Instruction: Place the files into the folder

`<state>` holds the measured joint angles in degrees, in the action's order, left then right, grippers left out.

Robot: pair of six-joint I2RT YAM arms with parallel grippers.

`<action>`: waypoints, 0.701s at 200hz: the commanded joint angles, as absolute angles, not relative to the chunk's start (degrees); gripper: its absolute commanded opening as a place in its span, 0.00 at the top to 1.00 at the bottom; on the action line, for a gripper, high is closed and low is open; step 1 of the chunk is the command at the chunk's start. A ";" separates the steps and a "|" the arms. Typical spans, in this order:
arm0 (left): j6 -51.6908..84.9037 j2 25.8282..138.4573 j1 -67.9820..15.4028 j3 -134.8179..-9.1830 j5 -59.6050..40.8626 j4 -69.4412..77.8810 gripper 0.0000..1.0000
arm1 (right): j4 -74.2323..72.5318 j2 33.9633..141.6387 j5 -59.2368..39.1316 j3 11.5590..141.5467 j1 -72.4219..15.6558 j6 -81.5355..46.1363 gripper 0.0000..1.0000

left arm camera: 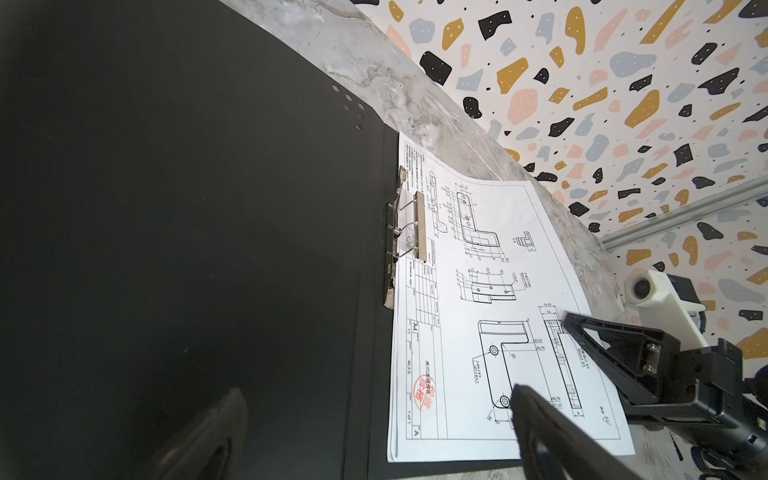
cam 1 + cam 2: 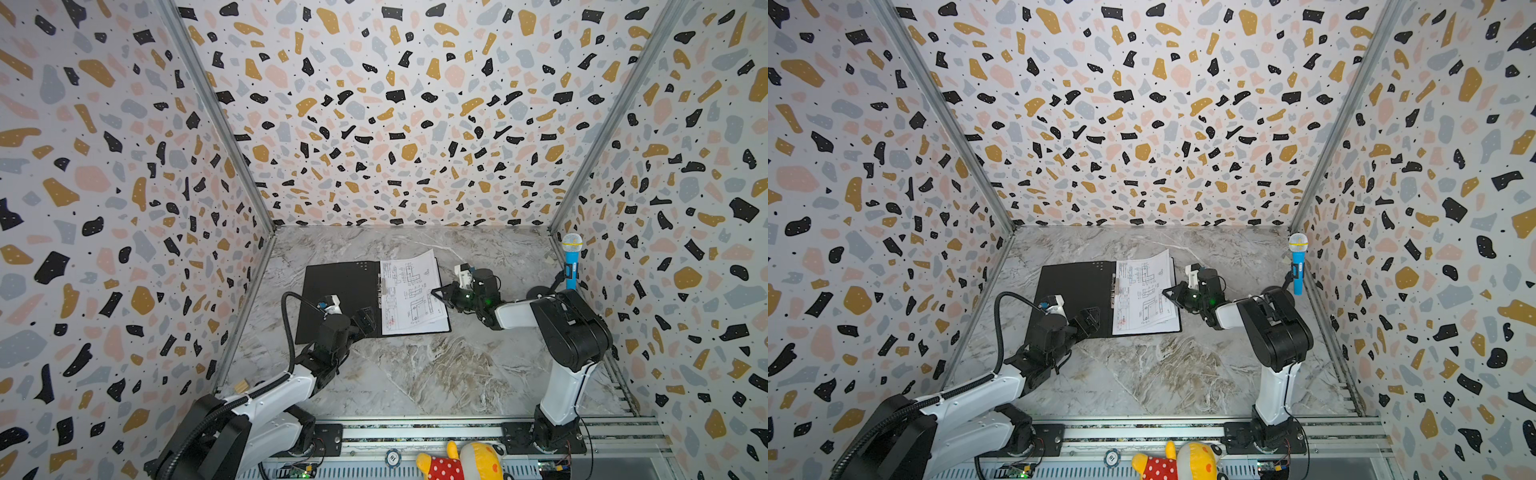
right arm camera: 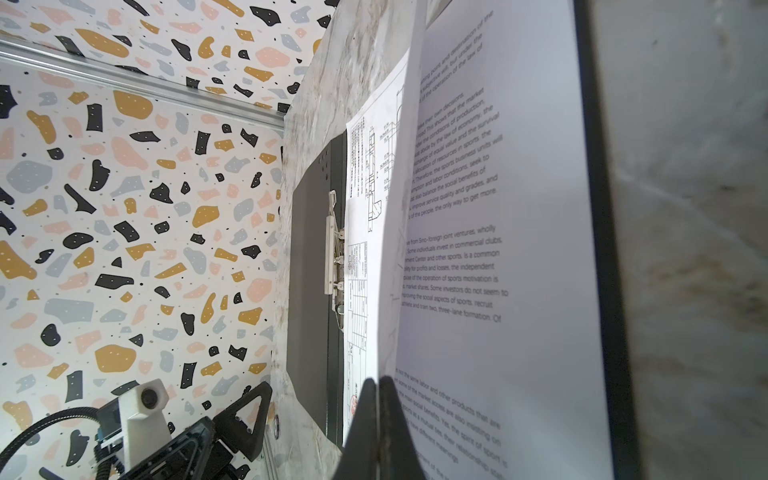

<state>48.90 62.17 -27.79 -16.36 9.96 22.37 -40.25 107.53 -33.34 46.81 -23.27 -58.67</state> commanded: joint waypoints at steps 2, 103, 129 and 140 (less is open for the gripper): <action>48.95 62.31 -27.42 -15.64 9.93 24.76 0.01 | -41.39 107.40 -32.79 46.37 -23.64 -59.24 1.00; 48.87 62.23 -27.35 -15.56 9.88 24.65 0.01 | -42.63 106.71 -31.69 44.69 -23.73 -60.76 1.00; 48.80 62.23 -27.34 -15.56 9.83 24.70 0.00 | -41.98 106.01 -31.12 44.55 -23.73 -60.43 0.94; 48.86 62.23 -27.32 -15.47 9.84 24.68 0.00 | -41.64 105.73 -30.89 44.56 -23.73 -60.22 0.89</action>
<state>48.90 62.17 -27.75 -16.36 9.91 22.37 -41.39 107.53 -31.81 44.82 -23.38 -60.47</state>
